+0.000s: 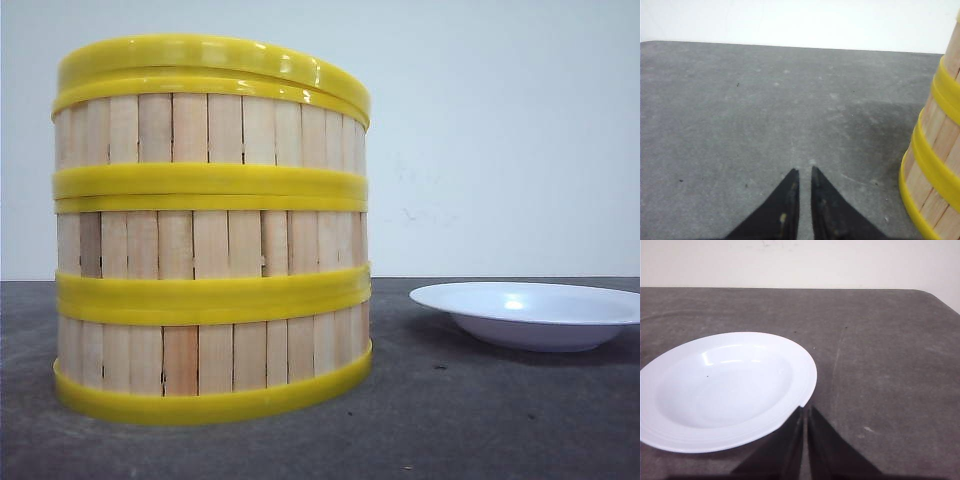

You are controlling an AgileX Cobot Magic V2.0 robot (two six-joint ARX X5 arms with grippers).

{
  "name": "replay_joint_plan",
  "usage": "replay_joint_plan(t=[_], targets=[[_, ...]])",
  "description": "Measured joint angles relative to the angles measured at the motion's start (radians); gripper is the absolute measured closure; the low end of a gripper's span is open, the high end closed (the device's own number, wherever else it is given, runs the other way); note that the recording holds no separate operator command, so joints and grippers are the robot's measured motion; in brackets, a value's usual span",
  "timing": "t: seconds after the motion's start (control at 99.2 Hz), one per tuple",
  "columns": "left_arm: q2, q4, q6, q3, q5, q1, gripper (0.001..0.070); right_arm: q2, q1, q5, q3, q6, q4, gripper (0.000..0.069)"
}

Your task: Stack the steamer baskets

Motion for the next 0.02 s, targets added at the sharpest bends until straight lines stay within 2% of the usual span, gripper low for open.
replay_joint_plan(t=[0.02], targets=[[0.000, 0.000, 0.000, 0.000, 0.000, 0.000, 0.0695, 0.000, 0.000, 0.000, 0.000, 0.000, 0.000, 0.0678]])
